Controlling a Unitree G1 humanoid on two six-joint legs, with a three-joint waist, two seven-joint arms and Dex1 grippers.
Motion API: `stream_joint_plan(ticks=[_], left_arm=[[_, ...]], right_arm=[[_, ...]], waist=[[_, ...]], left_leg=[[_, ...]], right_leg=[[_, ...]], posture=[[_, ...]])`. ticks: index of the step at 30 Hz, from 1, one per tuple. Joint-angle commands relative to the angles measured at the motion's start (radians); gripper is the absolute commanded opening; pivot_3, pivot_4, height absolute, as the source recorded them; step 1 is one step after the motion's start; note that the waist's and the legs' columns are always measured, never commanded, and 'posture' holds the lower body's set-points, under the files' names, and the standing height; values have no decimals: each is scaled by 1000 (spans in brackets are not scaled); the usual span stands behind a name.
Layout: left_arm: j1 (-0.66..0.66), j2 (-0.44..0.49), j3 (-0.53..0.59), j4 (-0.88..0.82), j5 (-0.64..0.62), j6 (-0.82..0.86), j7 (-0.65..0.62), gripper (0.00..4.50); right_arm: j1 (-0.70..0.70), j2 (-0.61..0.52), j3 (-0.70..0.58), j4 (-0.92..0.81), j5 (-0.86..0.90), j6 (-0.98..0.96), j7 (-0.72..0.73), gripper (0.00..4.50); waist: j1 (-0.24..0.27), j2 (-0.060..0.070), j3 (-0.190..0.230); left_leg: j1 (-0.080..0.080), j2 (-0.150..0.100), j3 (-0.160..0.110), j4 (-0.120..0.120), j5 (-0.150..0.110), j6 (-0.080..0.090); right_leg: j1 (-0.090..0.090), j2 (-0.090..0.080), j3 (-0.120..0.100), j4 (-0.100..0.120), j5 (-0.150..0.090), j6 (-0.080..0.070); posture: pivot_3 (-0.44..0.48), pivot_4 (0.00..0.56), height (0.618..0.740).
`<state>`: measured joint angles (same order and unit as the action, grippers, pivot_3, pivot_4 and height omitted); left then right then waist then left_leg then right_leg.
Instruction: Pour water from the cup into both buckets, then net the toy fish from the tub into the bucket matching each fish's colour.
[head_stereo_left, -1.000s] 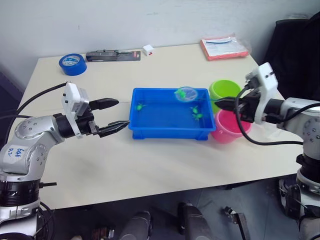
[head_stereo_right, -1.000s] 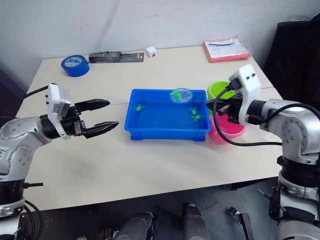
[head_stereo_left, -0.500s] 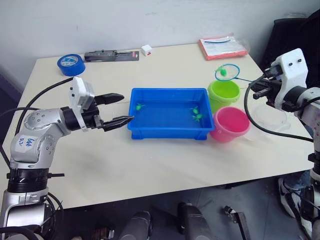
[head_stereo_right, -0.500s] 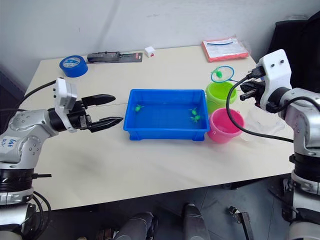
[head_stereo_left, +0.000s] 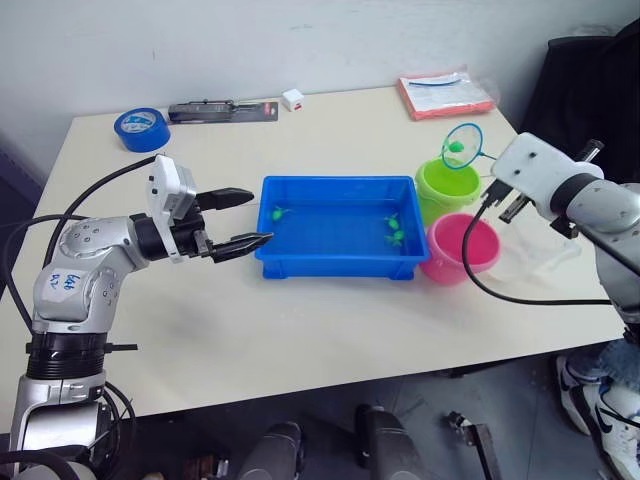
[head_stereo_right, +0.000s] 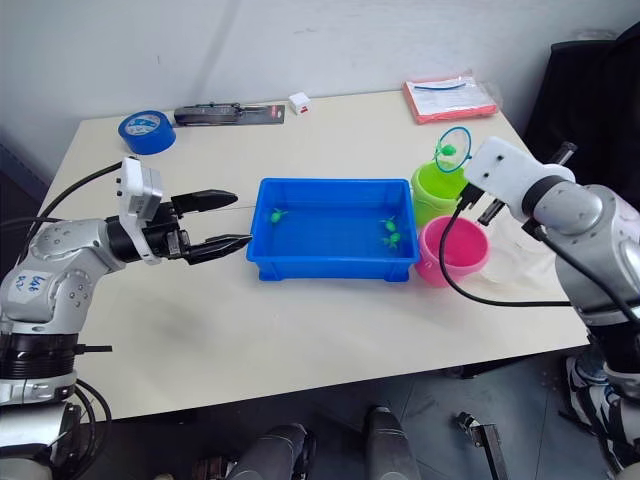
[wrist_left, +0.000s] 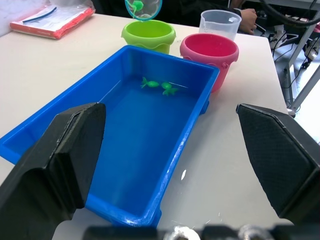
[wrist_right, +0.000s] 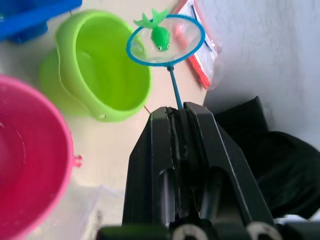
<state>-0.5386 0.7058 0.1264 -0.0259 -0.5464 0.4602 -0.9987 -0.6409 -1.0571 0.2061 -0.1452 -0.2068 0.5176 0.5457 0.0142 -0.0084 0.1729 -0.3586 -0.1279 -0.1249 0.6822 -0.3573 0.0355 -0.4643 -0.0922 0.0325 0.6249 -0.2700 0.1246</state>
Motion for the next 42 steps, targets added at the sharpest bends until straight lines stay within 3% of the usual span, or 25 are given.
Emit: stream_joint_plan(ticks=[1,11,17,23,28,33,42], left_arm=[[-13,-1,7,-17,0,-15,-7,4500],[4,-3,7,-35,-5,-7,-7,4500],[4,-5,3,-34,-6,-7,-7,4500],[2,-9,0,-36,-6,-8,-7,4500],[8,-3,9,-41,-7,-3,-7,4500],[17,-10,9,-48,-6,-5,0,4500],[36,-16,16,-71,-12,-1,15,4500]], right_arm=[[1,-28,5,3,-101,-72,1,785],[-3,-88,83,86,-428,-340,-39,785],[13,-71,39,95,-466,-379,-25,785],[24,-43,-13,61,-431,-351,19,785],[-36,113,-168,-108,-142,-19,266,785],[-65,125,-176,-209,16,161,436,785],[-31,17,-28,-199,-76,-111,453,785]], waist=[[-1,0,0],[-3,0,0],[-6,0,0],[-14,0,0],[-18,0,0],[-15,0,0],[-11,0,0]], left_leg=[[0,0,0,0,0,0],[0,0,0,0,0,0],[0,0,0,0,0,0],[0,0,0,0,0,0],[0,1,0,0,0,0],[0,1,-1,0,0,0],[0,0,0,1,0,0]], right_leg=[[0,0,0,0,0,0],[0,0,0,0,0,0],[0,0,0,0,0,0],[0,0,0,0,0,0],[0,1,1,1,0,0],[0,1,0,0,0,0],[1,0,0,1,0,0]], posture=[[0,150,740],[0,150,740],[0,150,740],[0,150,740],[0,150,740],[0,150,740],[0,150,740]])
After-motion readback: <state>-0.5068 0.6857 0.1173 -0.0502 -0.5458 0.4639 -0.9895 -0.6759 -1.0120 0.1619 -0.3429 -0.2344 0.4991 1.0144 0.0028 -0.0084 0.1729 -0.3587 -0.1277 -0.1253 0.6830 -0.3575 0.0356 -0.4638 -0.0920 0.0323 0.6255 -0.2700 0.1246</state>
